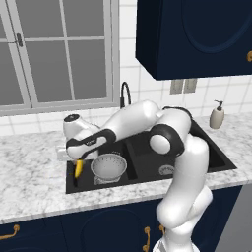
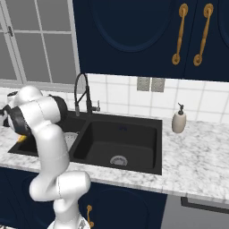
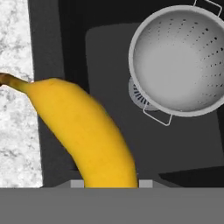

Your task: Put the colander in the sink, put the banana in the colander, and turn on the sink faucet and pour water over the colander.

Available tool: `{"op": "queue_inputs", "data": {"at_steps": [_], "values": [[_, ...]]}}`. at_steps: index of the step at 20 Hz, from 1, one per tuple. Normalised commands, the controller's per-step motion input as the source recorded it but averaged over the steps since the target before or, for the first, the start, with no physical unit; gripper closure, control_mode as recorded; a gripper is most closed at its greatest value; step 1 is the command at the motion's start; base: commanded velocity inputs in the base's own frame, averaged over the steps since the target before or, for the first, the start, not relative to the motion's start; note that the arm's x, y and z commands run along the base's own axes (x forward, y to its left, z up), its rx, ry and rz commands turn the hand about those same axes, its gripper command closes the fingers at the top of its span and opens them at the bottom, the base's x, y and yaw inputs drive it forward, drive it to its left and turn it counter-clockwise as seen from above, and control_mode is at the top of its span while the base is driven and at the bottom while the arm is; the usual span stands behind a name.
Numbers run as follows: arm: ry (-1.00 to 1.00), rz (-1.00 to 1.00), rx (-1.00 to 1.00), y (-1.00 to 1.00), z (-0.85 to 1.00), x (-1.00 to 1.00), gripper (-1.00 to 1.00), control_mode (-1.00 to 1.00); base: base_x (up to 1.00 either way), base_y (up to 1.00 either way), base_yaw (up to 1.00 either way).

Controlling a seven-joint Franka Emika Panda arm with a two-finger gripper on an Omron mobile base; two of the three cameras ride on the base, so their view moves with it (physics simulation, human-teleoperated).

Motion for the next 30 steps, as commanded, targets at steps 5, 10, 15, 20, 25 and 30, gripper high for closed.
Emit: {"op": "queue_inputs", "data": {"at_steps": [5, 10, 15, 20, 25, 30], "values": [[0.00, -0.13, 0.10, -0.88, 0.03, 0.03, 1.00, -1.00, 0.00, 0.00, 0.00], [0.00, -0.06, 0.02, -0.76, 0.00, 0.11, 1.00, -1.00, 0.00, 0.00, 0.00], [0.00, -0.10, 0.00, -0.28, -0.09, 0.22, 1.00, -1.00, 0.00, 0.00, 0.00], [0.00, -0.11, -0.02, 0.00, -0.27, 0.38, 1.00, -1.00, 0.00, 0.00, 0.00], [0.00, -0.07, 0.00, 0.00, -0.24, 0.45, 1.00, -1.00, 0.00, 0.00, 0.00], [0.00, -0.07, 0.00, 0.00, -0.39, 0.39, 1.00, -1.00, 0.00, 0.00, 0.00]]}}
